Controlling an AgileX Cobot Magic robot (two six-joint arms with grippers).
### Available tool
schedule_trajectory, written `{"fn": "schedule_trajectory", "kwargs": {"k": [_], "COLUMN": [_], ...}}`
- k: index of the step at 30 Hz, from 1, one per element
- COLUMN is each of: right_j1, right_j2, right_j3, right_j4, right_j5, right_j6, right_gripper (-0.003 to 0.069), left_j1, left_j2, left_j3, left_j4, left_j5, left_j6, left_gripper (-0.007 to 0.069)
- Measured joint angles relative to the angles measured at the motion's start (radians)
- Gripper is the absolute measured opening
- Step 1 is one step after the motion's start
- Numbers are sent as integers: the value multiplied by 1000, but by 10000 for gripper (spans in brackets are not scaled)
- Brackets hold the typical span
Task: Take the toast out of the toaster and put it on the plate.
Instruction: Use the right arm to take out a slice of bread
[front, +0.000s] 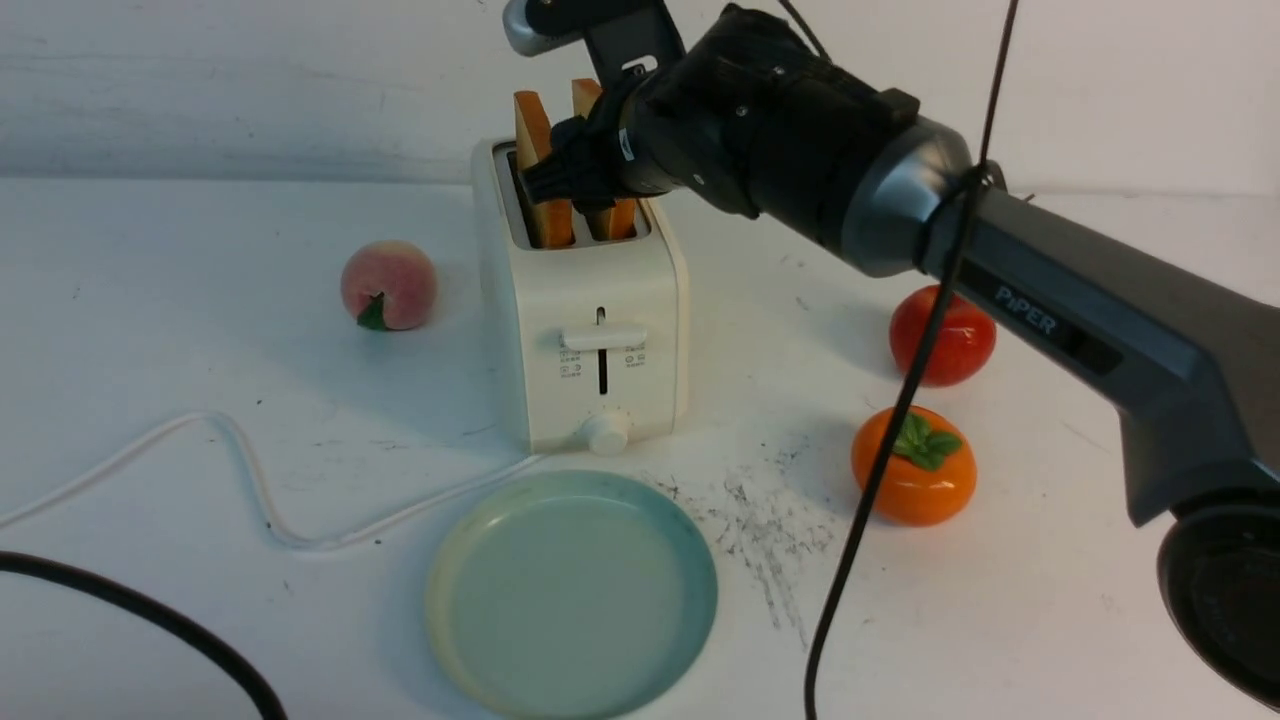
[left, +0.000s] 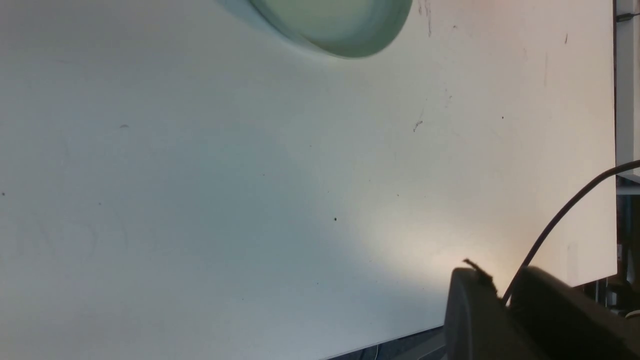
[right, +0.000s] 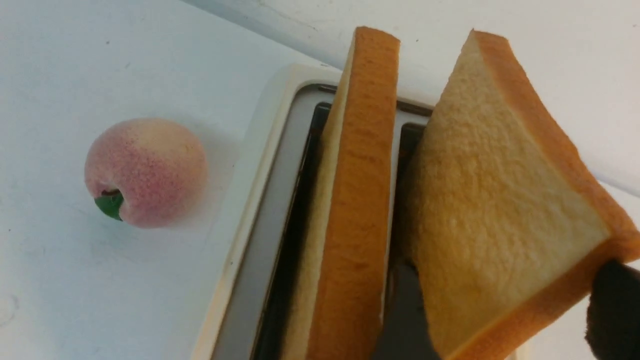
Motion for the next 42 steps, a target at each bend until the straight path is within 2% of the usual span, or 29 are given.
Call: {"fn": "schedule_trajectory", "kwargs": {"k": [3,6,18,27,38,42], "right_j1": [0,0,0,0,0,0], "right_j2": [0,1,2,2,62,68], "right_j3": [0,0,0,0,0,0], "right_j4": [-8,-10,-109,-120,-116,-119], "right_j5": [0,0,0,0,-3,-18], "right_j6": [8,8,58,61,150,157], "right_gripper": [568,596,587,587,585,541], "left_j1": [0,0,0,0,0,0], "left_j2": [0,0,0,0,0,0], "left_j3": [0,0,0,0,0,0], "left_j4": [0,0,0,0,8,15], "left_j5": [0,0,0,0,0,0], "left_j6": [0,0,0,0,0,0], "left_gripper": [110,113,126,135,144,144]}}
